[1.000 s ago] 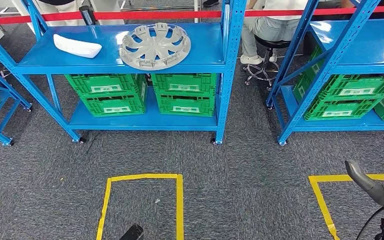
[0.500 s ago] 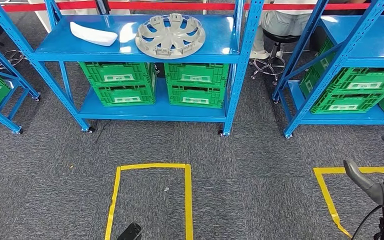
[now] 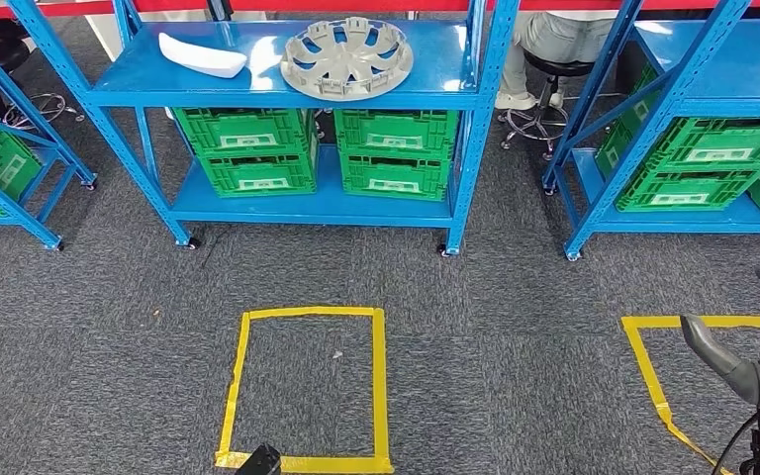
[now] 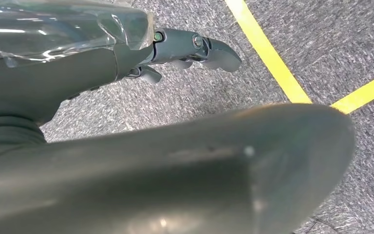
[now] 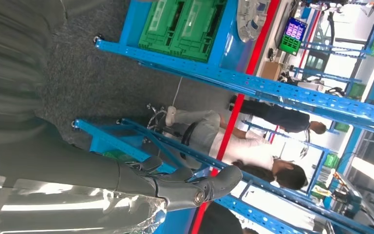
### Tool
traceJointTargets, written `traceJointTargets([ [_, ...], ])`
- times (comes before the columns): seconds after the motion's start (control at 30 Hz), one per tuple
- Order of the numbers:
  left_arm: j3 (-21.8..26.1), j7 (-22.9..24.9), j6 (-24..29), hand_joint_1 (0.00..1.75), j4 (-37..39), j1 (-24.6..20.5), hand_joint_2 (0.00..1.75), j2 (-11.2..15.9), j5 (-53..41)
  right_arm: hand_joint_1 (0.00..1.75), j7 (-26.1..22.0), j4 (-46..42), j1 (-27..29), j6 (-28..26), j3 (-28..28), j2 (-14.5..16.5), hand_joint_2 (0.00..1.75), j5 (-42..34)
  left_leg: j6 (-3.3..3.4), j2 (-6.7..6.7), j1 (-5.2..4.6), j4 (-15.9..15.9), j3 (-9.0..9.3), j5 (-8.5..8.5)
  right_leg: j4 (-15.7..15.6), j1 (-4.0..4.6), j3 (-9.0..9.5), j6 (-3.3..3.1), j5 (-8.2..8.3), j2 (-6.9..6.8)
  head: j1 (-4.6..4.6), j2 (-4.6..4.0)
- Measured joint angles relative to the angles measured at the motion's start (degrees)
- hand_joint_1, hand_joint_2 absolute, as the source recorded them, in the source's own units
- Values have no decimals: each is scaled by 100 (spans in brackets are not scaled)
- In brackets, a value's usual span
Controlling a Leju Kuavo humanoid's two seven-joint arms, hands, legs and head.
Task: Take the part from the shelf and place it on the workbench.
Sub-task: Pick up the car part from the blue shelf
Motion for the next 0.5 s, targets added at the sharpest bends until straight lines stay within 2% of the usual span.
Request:
traceJointTargets([
  [0.03, 0, -1, 1, 0, -6, -2, 0, 4, 0, 0, 0, -5, 0, 3, -5, -1, 175, 0, 33, 0, -21, -242, 147, -72, -6, -3, -6, 41, 33, -10, -2, 0],
  [0.07, 1, -1, 1, 0, -9, -2, 0, 8, 0, 0, 0, -8, 0, 7, -7, 1, 175, 0, 76, 0, -48, -326, 184, -110, -20, -7, -10, 86, 69, -18, -4, -1],
  [0.13, 0, -1, 2, 0, -13, 3, 0, 8, 0, 0, 0, -12, 5, 11, -8, 2, 175, -1, 194, 7, -68, -404, 150, -34, -17, -16, -40, 161, 100, -24, -11, 0],
  [0.17, 1, -1, 4, 0, -15, 2, 0, 8, 0, 0, 0, -15, 7, 11, -12, 1, 175, -1, 266, 14, -70, -446, 137, 27, 88, -16, -104, 161, 35, -15, -8, 0],
  [0.2, 1, -1, 7, 0, -17, 0, 0, 7, 1, 0, 0, -18, 10, 11, -18, -1, 175, -2, 326, 20, -72, -489, 119, 90, 321, -11, -219, 134, -102, -1, -2, 1],
  [0.27, 2, -1, 13, 0, -20, -2, 0, 4, 1, 0, 1, -22, 27, 11, -30, -1, 175, -2, 399, 25, -110, -498, 58, 166, 1099, -4, -552, 59, -499, 32, 3, 0],
  [0.3, 1, -1, 14, 0, -20, 2, 0, 2, 1, 0, 1, -22, 39, 11, -34, 1, 175, -2, 411, 22, -139, -487, 17, 190, 1461, 2, -687, 51, -649, 42, 1, 0],
  [0.33, 1, -1, 14, 0, -20, 7, 0, 1, 0, 0, 2, -22, 51, 11, -37, 3, 175, -2, 419, 19, -166, -468, -18, 207, 1642, 8, -727, 62, -716, 48, -2, 0],
  [0.37, 1, -1, 13, 0, -20, 11, 0, -1, 1, 0, 2, -22, 58, 11, -38, 3, 175, -2, 420, 14, -185, -438, -50, 214, 1595, 16, -652, 88, -693, 51, -2, 0],
  [0.4, 1, -1, 13, 0, -20, 12, 0, -2, 1, 0, 2, -22, 62, 11, -40, 2, 175, -2, 415, 6, -196, -397, -78, 211, 1284, 23, -446, 122, -584, 52, -3, 0],
  [0.43, 1, -1, 13, 0, -20, 11, 0, -3, 1, 0, 2, -22, 62, 11, -43, -1, 175, -2, 403, -1, -201, -344, -105, 198, 832, 31, -179, 139, -461, 52, -1, -1],
  [0.5, 2, -1, 13, 0, -23, 6, 0, -3, 0, 0, 7, -28, 67, 14, -49, -7, 175, -3, 363, -14, -220, -244, -167, 163, 176, 61, 193, 99, -298, 56, -3, -1],
])
